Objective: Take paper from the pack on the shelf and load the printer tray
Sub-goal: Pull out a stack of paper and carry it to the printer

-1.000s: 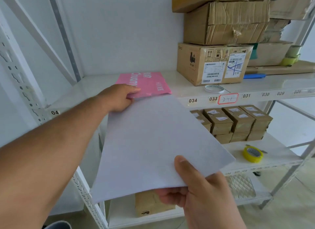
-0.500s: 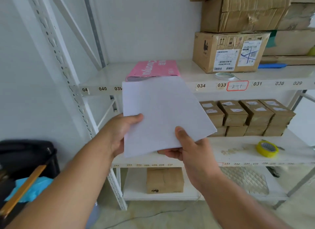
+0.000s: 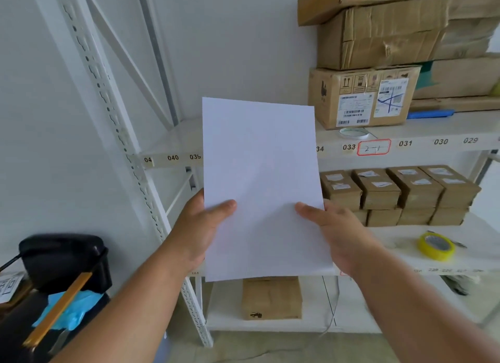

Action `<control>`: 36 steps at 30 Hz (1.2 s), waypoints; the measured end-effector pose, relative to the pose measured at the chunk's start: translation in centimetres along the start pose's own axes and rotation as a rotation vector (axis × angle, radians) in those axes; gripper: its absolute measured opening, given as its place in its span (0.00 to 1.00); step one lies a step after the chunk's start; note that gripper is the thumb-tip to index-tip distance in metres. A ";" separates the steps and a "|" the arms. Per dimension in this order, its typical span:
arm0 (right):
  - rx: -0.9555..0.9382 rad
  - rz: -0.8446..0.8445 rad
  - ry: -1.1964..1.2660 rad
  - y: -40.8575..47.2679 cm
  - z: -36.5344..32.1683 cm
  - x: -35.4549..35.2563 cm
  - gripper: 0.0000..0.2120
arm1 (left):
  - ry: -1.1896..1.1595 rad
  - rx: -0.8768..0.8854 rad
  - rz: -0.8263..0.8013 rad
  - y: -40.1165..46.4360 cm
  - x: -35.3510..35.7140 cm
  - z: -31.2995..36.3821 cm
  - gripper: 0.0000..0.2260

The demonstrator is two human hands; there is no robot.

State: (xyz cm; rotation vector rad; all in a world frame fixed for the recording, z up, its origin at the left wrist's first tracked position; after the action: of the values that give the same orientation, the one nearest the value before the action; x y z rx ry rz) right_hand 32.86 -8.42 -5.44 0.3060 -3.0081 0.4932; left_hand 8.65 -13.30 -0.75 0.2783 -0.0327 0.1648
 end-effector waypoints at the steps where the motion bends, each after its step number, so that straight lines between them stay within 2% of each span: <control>1: -0.034 0.035 0.014 -0.1 -0.4 0.2 0.11 | 0.008 0.029 -0.007 0.2 0.2 0.4 0.14; 5: -0.218 0.114 0.098 -1.5 -1.8 0.6 0.07 | 0.014 0.112 -0.050 1.2 0.6 2.0 0.12; 9: -0.360 0.134 0.146 -2.9 -2.8 0.8 0.08 | -0.085 0.033 -0.123 1.7 0.4 0.9 0.15; 13: -0.375 0.225 0.131 -2.9 -2.2 0.6 0.10 | -0.065 -0.020 -0.172 1.6 1.3 -1.1 0.17; 21: -0.349 0.449 0.111 -4.5 -0.4 -2.3 0.06 | -0.071 -0.014 -0.248 3.2 4.1 -3.2 0.09; 27: -0.347 0.634 0.145 -7.1 0.9 -5.9 0.05 | -0.129 -0.039 -0.353 3.8 8.6 -4.6 0.18; 30: -0.345 0.714 0.169 -9.0 1.5 -7.8 0.06 | -0.129 -0.032 -0.409 3.0 11.5 -4.4 0.10; 32: -0.349 0.762 0.188 -10.5 1.9 -9.2 0.06 | -0.153 -0.019 -0.437 2.3 13.4 -3.9 0.17; 34: -0.351 0.811 0.194 -12.1 2.2 -10.5 0.04 | -0.171 -0.049 -0.460 1.7 15.2 -4.3 0.09; 36: -0.350 0.859 0.190 -13.8 2.6 -11.9 0.04 | -0.192 -0.100 -0.520 0.7 17.3 -4.6 0.12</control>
State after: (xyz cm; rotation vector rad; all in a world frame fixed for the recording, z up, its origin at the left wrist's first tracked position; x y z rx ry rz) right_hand 47.26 -19.94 -4.96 -1.0145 -2.8144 0.0093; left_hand 25.66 -8.65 -4.02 0.1947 -0.1568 -0.3797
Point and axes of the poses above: each hand's wrist, its own y-axis towards the middle knuckle, its own x-axis out of the palm, z = x × y, the point moved 8 cm from there along y, towards the middle knuckle, and after that the axes turned 11 degrees about x, right-handed, at the moved point
